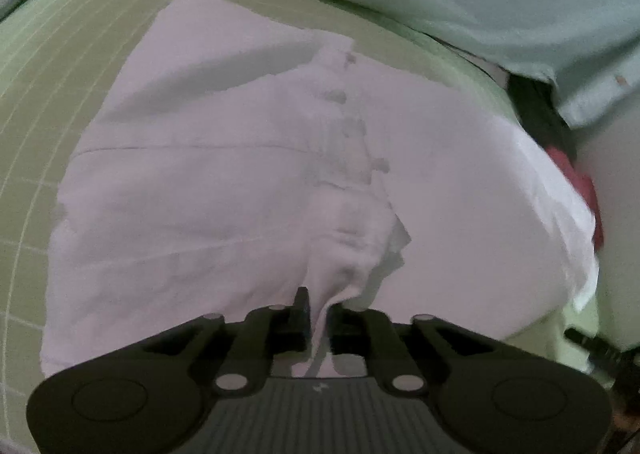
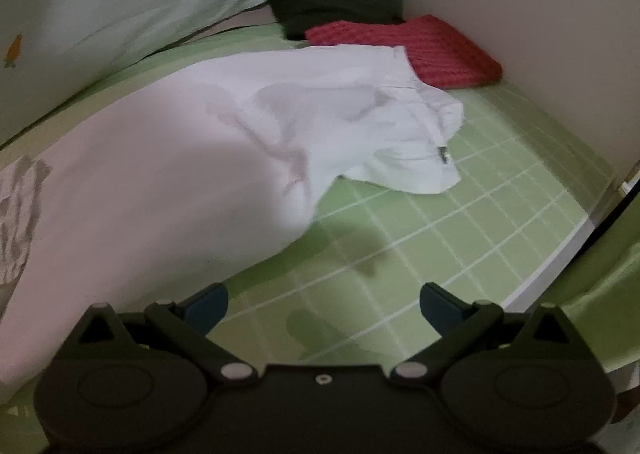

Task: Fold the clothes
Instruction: 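Open the left gripper and move the right gripper to the shirt collar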

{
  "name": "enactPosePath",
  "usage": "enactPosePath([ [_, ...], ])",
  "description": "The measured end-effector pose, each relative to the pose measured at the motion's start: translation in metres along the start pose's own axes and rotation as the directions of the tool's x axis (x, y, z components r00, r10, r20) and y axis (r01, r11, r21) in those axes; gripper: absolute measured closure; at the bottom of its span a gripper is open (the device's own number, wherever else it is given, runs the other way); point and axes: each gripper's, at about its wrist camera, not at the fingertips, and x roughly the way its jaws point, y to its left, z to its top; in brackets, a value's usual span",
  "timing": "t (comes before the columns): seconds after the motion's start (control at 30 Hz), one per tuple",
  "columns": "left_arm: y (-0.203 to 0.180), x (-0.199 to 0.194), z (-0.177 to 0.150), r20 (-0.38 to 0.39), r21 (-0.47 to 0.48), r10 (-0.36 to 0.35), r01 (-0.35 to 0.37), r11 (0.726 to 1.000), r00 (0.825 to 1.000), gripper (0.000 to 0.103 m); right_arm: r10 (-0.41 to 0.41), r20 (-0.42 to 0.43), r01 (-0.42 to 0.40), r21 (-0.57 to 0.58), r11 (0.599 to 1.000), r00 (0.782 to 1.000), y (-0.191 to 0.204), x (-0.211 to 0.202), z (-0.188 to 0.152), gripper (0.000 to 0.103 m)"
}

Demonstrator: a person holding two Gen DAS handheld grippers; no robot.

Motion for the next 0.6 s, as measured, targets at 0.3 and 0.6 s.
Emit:
enactPosePath([
  [0.3, -0.032, -0.04, 0.019, 0.211, -0.064, -0.159, 0.176, 0.982, 0.965, 0.03, 0.043, 0.002, -0.043, 0.055, 0.998, 0.999, -0.027, 0.029, 0.03, 0.0],
  [0.6, -0.028, 0.033, 0.035, 0.005, -0.153, 0.331, -0.326, 0.933, 0.944, 0.024, 0.128, 0.09, -0.146, 0.234, 0.961, 0.988, -0.066, 0.049, 0.063, 0.0],
])
